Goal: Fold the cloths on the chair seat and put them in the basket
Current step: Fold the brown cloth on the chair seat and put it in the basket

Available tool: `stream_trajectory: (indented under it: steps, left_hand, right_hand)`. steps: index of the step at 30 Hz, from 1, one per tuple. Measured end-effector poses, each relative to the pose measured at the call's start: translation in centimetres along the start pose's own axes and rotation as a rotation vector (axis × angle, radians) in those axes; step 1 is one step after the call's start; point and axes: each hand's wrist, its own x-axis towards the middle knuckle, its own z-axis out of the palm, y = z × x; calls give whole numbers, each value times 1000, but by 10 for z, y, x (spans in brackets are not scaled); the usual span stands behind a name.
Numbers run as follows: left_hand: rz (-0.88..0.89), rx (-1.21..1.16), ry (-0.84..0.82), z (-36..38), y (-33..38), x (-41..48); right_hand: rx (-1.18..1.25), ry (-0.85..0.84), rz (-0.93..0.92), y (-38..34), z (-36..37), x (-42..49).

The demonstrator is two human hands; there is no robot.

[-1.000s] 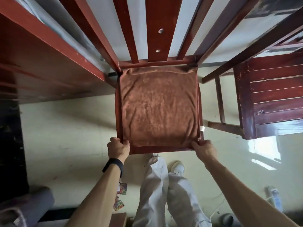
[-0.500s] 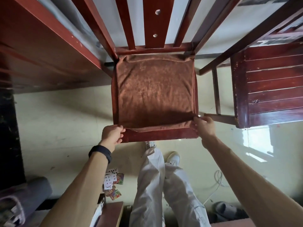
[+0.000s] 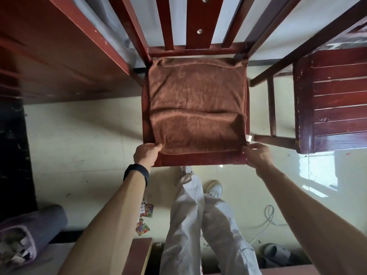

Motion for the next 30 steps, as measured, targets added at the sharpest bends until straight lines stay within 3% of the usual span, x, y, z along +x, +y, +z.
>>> stream_trajectory:
  steps: [12,16,19,22,25,30]
  left_hand:
    - [39,143,197,24,1,0]
    - [55,138,123,24,-4,3]
    - [-13,-29,68,13,-4,1]
    - [-119,-315,27,-12,9,-17]
    - [-164,-456,-84,-50,28,-51]
    - [-116,-578,-167,-110,77,-135]
  right_hand:
    - [-78,103,-26,-13,17,8]
    - [-90,100,-49,-12,13,10]
    - [48,53,-11,-9,4,11]
    - [354,-52,54,-15,-24,-1]
    - [607,-153,128,-34,-67,-39]
    - [693,-225,22,-66,-139,-109]
